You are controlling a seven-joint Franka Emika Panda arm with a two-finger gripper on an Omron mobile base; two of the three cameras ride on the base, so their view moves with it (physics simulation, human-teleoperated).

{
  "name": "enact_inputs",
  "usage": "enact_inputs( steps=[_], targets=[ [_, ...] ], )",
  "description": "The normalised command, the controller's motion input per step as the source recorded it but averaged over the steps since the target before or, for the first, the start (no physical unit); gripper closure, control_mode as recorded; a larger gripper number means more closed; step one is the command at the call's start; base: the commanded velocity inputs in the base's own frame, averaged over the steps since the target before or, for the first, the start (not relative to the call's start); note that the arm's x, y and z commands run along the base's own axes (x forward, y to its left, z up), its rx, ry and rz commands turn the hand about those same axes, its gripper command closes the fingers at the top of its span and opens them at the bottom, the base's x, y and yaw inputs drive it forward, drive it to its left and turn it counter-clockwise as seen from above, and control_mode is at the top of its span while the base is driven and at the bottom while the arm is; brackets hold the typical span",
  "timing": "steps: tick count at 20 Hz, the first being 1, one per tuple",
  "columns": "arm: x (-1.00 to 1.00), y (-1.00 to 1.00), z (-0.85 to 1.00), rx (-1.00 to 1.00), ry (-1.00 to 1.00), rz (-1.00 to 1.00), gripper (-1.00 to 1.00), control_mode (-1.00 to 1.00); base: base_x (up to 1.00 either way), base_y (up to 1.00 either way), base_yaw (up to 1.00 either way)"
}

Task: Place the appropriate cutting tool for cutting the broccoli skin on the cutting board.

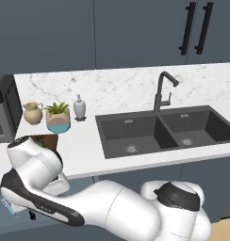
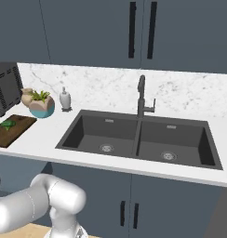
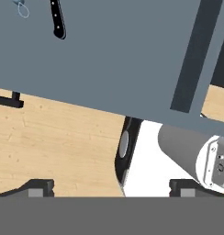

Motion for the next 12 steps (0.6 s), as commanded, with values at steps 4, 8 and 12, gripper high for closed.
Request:
enact_inputs(
  steps=[4, 8, 12],
  targets=[
    [0.0, 0.11, -0.17, 0.04, 0.03, 0.0, -1.0, -1.0, 0.0, 0.0, 0.0],
    [0.0, 0.07, 0.0, 0.01, 0.01, 0.0, -1.0, -1.0, 0.0, 0.0, 0.0],
    [0.0, 0.05, 0.0, 0.0, 0.02, 0.0, -1.0, -1.0, 0.0, 0.0, 0.0]
  ],
)
